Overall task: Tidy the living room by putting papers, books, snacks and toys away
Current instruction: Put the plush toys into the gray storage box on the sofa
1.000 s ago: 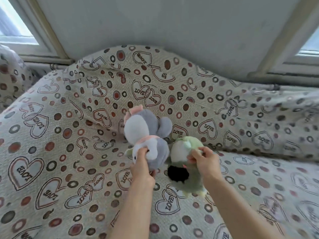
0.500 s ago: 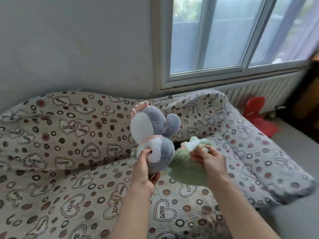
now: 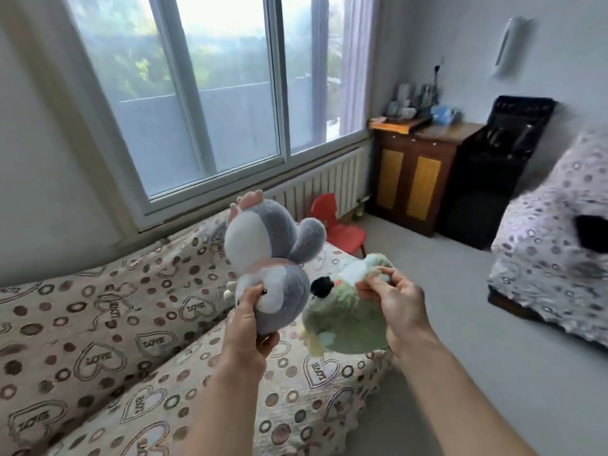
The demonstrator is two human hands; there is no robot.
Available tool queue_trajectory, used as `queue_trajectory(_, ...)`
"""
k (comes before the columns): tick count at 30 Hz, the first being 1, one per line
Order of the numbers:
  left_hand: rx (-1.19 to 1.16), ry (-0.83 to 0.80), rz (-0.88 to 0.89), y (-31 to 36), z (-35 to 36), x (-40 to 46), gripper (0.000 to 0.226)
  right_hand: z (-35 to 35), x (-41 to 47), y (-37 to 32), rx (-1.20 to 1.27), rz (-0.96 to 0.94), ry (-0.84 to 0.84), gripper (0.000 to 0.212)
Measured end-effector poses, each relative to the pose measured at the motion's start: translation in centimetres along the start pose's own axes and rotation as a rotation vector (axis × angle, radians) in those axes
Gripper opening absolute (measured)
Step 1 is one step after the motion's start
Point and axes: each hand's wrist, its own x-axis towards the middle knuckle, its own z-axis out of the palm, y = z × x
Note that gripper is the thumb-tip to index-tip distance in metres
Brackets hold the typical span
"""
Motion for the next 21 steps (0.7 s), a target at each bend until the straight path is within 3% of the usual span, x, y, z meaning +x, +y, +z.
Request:
queue_trajectory(10,0.248,-0.222,-0.102,-4.9,18.1,6.9,0.026,-13.2,10.5,-5.1,0.057,-0.072,0.314,0.007)
queue_trajectory(15,0.342,-0.370,-0.152,-7.0,30.0,10.9,0.041,-19.8,17.5,-8.2,0.069,-0.087,0.478,0.005)
queue_trajectory(21,0.481,-0.567,-0.179,-11.0,43.7,12.7,0.022,-27.6,23.1,-11.8,0.142,-0.135,0.690,0.006)
